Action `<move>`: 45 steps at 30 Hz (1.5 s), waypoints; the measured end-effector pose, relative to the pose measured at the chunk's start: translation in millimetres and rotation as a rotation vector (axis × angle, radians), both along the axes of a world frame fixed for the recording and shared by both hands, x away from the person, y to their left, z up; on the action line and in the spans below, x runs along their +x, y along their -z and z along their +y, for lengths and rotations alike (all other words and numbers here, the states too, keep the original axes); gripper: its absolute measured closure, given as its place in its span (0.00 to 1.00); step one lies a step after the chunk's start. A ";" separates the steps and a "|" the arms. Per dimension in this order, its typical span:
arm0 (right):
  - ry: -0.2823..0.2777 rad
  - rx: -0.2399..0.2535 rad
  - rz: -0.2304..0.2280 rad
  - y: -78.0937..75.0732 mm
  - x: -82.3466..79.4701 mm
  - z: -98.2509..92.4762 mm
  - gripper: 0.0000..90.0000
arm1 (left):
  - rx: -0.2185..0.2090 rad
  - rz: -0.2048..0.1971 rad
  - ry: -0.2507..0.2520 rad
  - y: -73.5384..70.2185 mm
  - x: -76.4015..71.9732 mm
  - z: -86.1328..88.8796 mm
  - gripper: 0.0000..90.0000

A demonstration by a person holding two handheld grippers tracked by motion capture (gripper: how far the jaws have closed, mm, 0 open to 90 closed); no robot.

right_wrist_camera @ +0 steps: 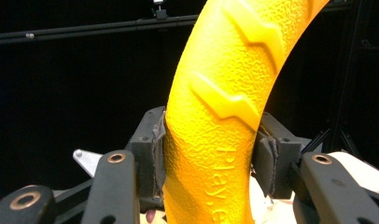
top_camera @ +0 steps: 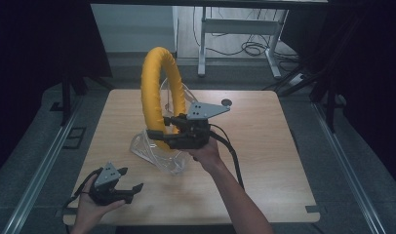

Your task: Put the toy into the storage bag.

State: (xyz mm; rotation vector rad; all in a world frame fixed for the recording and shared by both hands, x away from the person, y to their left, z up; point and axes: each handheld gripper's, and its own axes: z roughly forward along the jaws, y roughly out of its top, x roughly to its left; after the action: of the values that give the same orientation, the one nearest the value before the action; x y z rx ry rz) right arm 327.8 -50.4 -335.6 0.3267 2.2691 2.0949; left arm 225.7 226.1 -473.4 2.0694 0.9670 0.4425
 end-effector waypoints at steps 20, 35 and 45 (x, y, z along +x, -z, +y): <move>0.015 -0.011 0.088 44.4 16.7 -4.3 0.56 | 0.005 0.003 0.001 0.6 0.2 -1.0 0.23; 0.080 -0.115 0.085 64.3 22.1 -0.8 0.53 | -0.001 0.005 0.000 0.8 0.0 -1.5 0.23; 0.142 -0.110 0.069 73.6 27.0 -6.0 0.47 | 0.001 0.009 0.002 1.4 0.1 -2.3 0.23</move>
State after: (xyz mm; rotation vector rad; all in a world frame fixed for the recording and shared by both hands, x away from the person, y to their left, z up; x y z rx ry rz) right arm 354.8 -56.4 -409.2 0.5450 2.3114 1.9117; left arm 225.9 223.8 -474.8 2.0746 0.9703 0.4333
